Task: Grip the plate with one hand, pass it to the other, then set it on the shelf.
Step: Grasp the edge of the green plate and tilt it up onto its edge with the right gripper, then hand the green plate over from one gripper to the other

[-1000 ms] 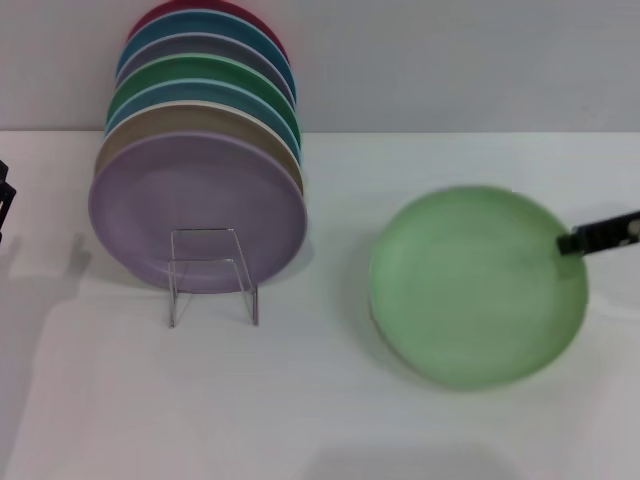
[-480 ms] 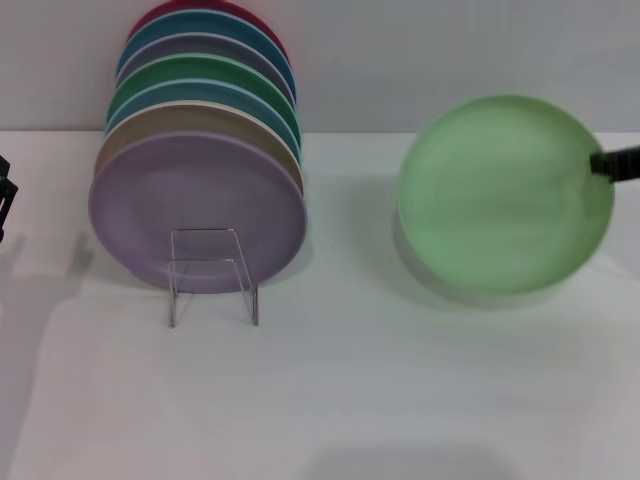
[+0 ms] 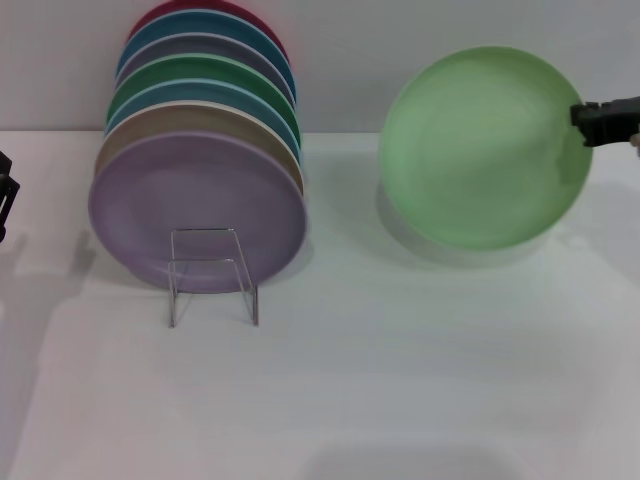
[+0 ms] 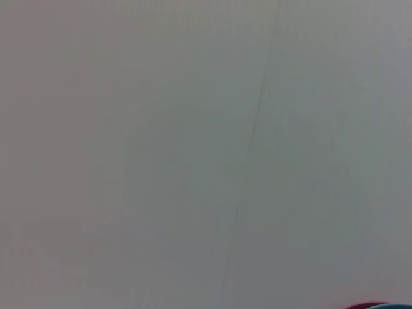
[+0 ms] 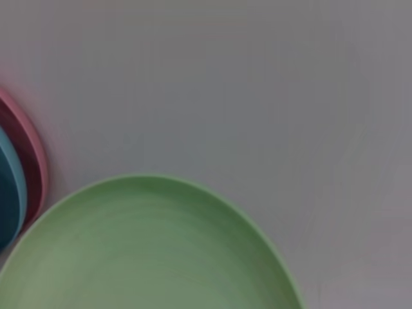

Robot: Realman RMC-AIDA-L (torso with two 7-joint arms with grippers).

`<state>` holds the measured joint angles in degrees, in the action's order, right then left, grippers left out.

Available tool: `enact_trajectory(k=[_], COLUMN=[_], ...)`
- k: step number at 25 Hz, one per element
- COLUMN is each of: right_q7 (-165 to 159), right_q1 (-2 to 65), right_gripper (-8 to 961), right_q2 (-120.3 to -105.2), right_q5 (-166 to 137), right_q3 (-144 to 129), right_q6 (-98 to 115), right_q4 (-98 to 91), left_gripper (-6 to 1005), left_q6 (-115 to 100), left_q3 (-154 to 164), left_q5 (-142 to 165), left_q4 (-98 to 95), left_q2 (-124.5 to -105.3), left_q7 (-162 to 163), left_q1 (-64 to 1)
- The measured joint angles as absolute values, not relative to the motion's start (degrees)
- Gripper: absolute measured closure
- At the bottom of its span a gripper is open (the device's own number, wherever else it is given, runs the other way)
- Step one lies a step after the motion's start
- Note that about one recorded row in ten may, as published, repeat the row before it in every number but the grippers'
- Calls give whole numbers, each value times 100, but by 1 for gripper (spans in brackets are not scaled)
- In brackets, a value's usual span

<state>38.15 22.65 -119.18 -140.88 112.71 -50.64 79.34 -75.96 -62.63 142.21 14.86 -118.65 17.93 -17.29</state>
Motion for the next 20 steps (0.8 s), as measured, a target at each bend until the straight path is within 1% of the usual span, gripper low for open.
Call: enact_trajectory(k=[12,20], right_q7=[3817,3832], right_q1=[1788,1272], right_gripper=[936,936], right_q2=[-11918,-11938], right_q5=[-14481,-15002], right_q3=[10135,9159], right_q6=[-3509,-1940], right_q4=[8192,8280], left_gripper=[240,243], left_q6=[-7634,-7639], left_q3=[-6275,-6287], left_q5=[14221,14221], left_q4=[1485,1476], left_q2=[-11861,-11856], left_q7=[1793,1793], left_q1=[-1693,-1687])
